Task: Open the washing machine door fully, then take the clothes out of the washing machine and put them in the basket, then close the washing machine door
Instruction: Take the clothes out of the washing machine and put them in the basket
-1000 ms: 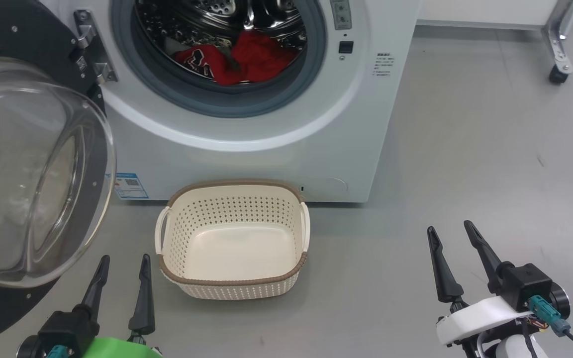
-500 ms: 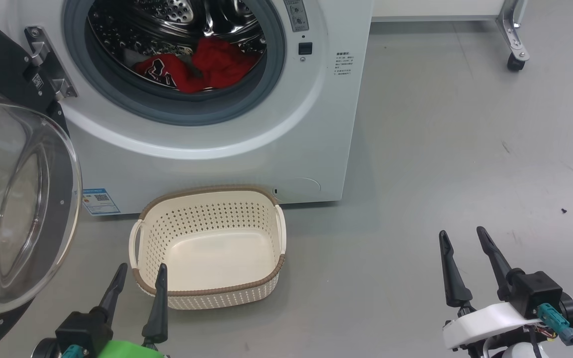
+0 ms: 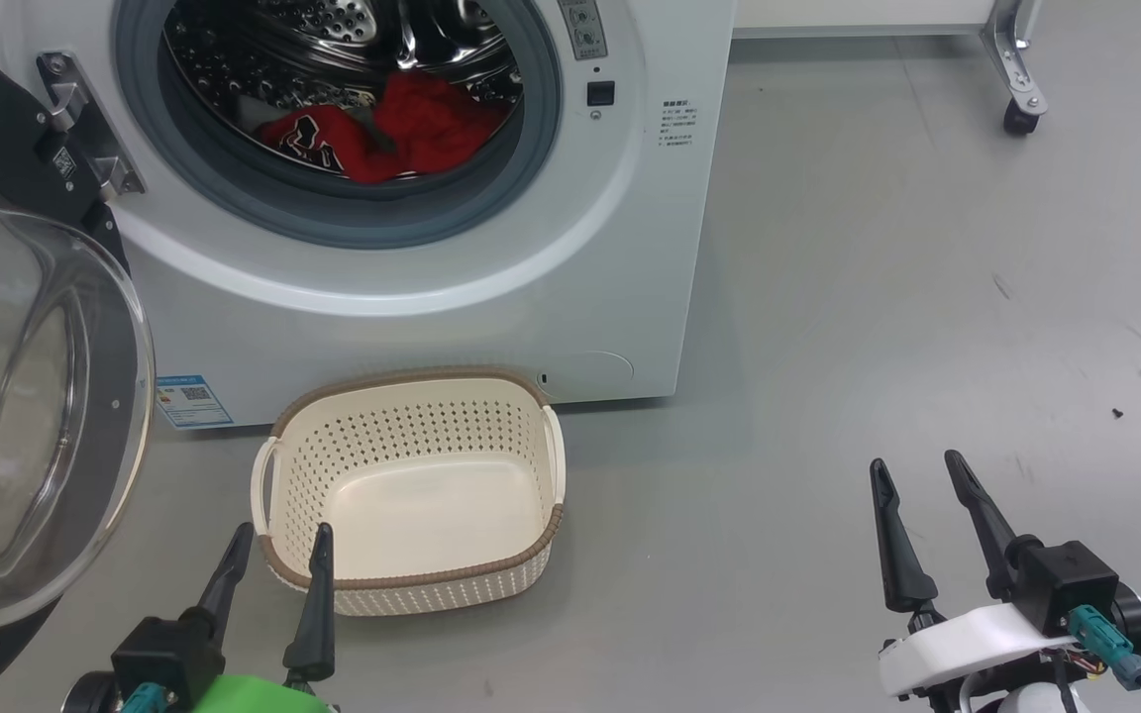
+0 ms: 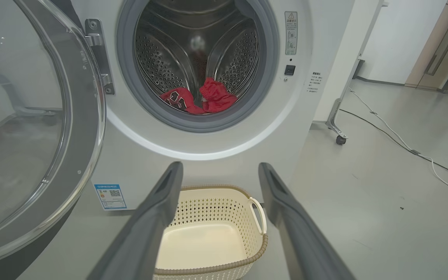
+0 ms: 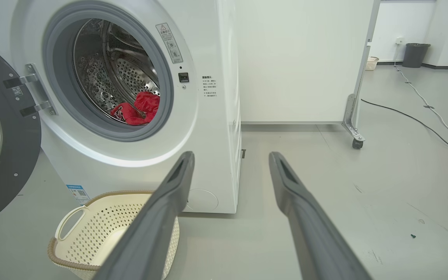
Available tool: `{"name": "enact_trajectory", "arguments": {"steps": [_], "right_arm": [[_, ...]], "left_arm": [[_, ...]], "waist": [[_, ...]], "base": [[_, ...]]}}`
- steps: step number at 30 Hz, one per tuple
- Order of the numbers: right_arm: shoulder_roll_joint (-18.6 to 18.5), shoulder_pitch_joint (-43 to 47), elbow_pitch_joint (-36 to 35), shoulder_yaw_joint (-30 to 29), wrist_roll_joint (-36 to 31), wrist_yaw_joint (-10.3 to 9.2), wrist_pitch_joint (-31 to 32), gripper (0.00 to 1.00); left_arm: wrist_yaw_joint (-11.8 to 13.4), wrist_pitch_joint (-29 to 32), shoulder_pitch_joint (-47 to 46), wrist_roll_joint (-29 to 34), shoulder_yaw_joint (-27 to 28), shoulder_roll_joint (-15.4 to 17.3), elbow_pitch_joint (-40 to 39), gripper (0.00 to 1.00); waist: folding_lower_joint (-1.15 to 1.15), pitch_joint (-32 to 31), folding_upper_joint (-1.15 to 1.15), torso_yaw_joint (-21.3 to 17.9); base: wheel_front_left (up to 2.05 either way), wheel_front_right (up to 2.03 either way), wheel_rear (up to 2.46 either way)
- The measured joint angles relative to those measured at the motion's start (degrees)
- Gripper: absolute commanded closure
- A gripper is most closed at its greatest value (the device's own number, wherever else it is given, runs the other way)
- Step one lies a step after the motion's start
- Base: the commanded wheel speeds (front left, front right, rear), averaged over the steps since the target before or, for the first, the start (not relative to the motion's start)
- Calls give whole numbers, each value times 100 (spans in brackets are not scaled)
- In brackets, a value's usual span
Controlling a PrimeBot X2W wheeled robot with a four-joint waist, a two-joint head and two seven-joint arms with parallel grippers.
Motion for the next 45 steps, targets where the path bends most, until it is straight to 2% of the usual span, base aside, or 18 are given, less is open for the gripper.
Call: {"name": "enact_trajectory", "arguments": {"steps": [24, 45], "right_arm": [[1, 9, -35, 34, 8, -43, 0, 0], [2, 13, -69, 52, 8, -43, 0, 0]], "left_arm": [[91, 40, -4, 46, -90, -1, -37, 0], [143, 15, -14, 58, -146, -2, -111, 0]], "waist": [[0, 14, 0, -37], [0, 99, 0, -49]], "base": [[11, -11, 0], [87, -87, 0]]}}
